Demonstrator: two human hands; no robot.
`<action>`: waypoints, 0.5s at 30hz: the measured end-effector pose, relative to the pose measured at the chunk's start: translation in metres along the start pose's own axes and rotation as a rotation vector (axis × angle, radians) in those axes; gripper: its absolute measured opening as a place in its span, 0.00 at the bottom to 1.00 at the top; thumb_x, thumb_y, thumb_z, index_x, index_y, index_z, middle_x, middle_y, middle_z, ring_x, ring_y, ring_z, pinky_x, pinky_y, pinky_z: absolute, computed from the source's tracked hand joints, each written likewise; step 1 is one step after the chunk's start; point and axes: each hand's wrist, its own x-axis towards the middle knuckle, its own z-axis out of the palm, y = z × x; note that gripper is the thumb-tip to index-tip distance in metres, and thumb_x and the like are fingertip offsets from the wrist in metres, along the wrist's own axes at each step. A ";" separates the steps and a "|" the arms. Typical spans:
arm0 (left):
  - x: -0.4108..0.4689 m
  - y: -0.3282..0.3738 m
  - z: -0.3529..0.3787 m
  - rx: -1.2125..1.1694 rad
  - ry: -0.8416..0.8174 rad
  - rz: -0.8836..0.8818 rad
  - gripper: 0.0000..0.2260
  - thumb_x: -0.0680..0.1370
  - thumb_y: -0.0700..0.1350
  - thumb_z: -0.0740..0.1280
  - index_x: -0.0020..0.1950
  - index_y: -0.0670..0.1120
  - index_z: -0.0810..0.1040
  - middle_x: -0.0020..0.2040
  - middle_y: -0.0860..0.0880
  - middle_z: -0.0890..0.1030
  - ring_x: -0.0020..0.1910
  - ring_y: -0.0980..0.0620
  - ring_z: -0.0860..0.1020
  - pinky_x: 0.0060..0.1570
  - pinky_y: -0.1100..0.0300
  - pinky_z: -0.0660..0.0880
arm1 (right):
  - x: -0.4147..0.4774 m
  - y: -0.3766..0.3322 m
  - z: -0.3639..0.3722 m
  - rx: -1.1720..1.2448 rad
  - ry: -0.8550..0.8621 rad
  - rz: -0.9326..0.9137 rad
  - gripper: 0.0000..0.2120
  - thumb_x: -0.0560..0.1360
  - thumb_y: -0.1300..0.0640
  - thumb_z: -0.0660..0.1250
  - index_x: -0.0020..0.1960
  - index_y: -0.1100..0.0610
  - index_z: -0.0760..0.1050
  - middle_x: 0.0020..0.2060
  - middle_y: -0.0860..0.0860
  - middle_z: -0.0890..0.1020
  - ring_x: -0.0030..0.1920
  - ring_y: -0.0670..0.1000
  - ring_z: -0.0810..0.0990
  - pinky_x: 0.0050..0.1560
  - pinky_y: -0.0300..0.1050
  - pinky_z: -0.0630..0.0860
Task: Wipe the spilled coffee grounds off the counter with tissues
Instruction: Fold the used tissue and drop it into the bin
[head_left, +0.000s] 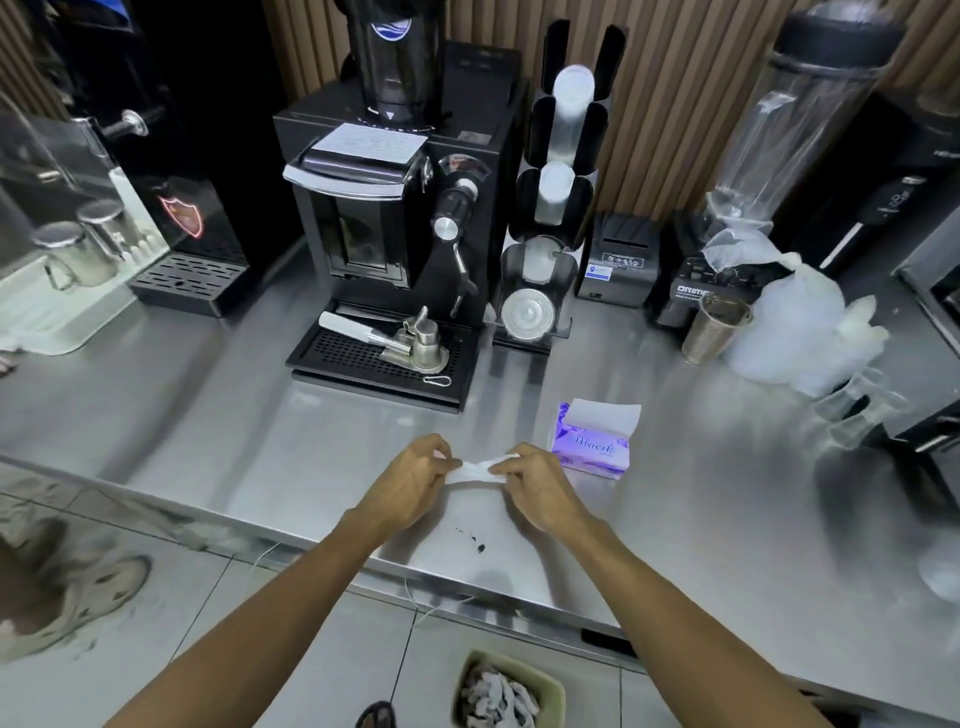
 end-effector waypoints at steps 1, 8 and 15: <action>-0.003 -0.005 -0.001 0.022 0.008 0.007 0.11 0.74 0.33 0.68 0.52 0.44 0.85 0.52 0.46 0.78 0.49 0.48 0.78 0.49 0.63 0.76 | 0.006 -0.004 0.007 -0.057 -0.038 -0.035 0.14 0.72 0.69 0.63 0.50 0.59 0.84 0.47 0.55 0.80 0.45 0.54 0.79 0.47 0.34 0.71; -0.027 -0.042 -0.004 0.055 -0.064 -0.122 0.09 0.77 0.45 0.68 0.53 0.42 0.84 0.55 0.46 0.76 0.49 0.47 0.78 0.50 0.57 0.79 | 0.042 -0.026 0.042 -0.285 -0.134 -0.284 0.07 0.75 0.61 0.68 0.48 0.55 0.84 0.41 0.53 0.79 0.43 0.55 0.76 0.43 0.45 0.73; -0.042 -0.035 0.003 0.253 0.002 -0.035 0.07 0.77 0.46 0.64 0.44 0.48 0.83 0.34 0.49 0.76 0.32 0.48 0.72 0.30 0.57 0.70 | 0.039 -0.022 0.053 -0.510 -0.042 -0.470 0.06 0.76 0.54 0.68 0.50 0.48 0.83 0.39 0.48 0.79 0.45 0.52 0.74 0.46 0.47 0.70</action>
